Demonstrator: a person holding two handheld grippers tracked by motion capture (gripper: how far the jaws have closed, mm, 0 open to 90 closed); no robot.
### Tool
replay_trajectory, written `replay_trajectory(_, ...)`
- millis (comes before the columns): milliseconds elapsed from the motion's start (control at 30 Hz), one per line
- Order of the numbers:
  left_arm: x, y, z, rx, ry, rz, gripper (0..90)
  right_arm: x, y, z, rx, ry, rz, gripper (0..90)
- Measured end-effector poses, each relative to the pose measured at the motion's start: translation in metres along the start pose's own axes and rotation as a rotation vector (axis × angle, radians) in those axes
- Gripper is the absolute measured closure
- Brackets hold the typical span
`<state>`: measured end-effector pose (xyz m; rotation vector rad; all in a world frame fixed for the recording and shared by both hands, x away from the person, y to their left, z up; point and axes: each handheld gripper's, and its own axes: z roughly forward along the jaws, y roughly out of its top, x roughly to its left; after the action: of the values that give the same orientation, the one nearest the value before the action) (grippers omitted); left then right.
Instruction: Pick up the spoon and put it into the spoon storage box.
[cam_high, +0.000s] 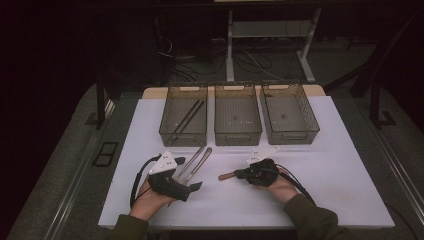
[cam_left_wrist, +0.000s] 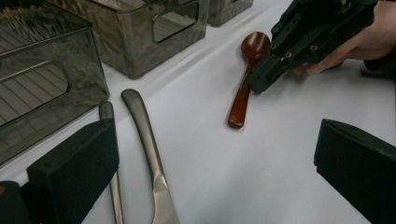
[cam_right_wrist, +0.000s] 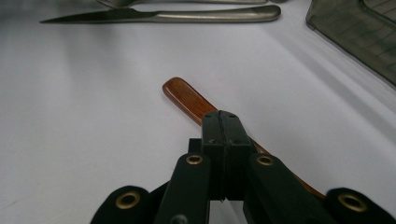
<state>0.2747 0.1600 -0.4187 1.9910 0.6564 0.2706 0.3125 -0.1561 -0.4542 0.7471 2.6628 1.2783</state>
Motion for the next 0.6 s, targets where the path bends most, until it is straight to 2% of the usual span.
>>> replay_trajectory(133, 0.0, 0.0, 0.0, 0.0, -0.001, 0.002, 0.0, 0.0, 0.002, -0.01, -0.023, 0.016, 0.006, 80.2)
replay_trajectory(333, -0.001, -0.001, 0.0, 0.004, -0.004, 0.006, 0.0, -0.005, 0.003, -0.034, -0.07, 0.035, 0.027, 59.9)
replay_trajectory(500, -0.001, -0.001, 0.001, 0.009, -0.009, 0.011, 0.0, -0.015, 0.001, -0.049, -0.098, 0.019, 0.058, 45.8)
replay_trajectory(600, -0.002, -0.002, 0.0, 0.003, -0.01, 0.007, 0.0, -0.022, -0.002, -0.06, -0.102, -0.01, 0.071, 40.1)
